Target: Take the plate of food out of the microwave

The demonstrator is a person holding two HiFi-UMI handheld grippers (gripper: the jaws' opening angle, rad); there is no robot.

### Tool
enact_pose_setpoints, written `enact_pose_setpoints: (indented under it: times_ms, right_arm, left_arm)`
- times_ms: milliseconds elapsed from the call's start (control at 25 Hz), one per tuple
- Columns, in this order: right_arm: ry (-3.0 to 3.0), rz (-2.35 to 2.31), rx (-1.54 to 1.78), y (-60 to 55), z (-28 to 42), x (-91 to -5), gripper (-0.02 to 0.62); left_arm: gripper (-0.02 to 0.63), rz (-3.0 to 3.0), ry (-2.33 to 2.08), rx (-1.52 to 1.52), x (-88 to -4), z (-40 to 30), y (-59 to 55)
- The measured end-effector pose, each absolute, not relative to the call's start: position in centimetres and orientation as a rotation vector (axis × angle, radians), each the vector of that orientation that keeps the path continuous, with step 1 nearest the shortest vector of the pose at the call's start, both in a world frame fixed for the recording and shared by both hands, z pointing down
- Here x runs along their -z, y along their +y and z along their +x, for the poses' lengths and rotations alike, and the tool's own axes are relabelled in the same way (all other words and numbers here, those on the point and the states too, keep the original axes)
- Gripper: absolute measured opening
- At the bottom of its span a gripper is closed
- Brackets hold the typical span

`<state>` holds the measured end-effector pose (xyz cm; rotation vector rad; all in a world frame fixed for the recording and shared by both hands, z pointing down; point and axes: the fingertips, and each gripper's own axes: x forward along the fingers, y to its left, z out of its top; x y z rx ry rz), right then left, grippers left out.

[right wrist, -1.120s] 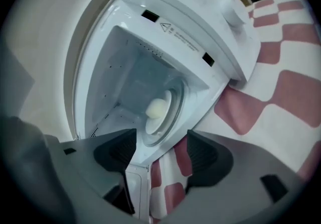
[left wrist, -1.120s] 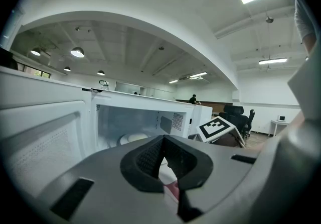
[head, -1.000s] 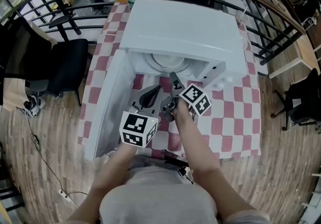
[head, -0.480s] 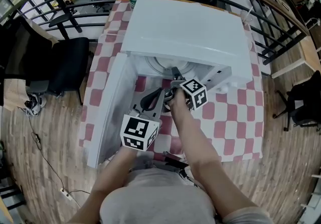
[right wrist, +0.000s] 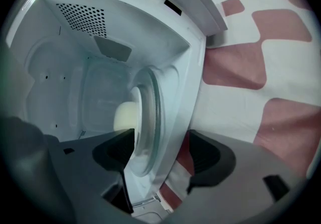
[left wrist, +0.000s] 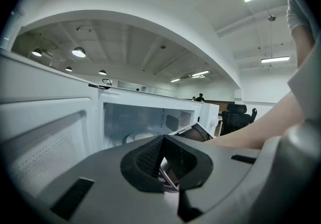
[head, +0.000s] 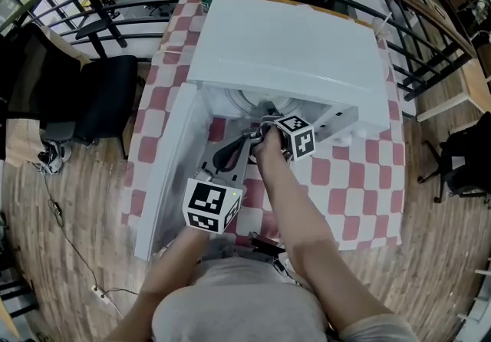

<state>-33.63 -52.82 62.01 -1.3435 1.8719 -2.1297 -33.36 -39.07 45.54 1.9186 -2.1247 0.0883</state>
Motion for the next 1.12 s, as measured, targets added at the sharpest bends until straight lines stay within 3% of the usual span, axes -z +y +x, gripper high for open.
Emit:
enact_pose_setpoints:
  times_ms: [560, 1120]
  right_arm:
    - [1.785, -1.358, 2.218, -53.1, -33.8, -62.7, 0.333]
    - [1.855, -1.301, 2.197, -52.0, -32.8, -61.7, 0.249]
  left_arm:
    - [0.003, 1.902, -2.136, -0.095, -45.8, -33.9, -39.0]
    - [0.003, 1.900, -2.147, -0.083, -45.3, -33.9, -38.6]
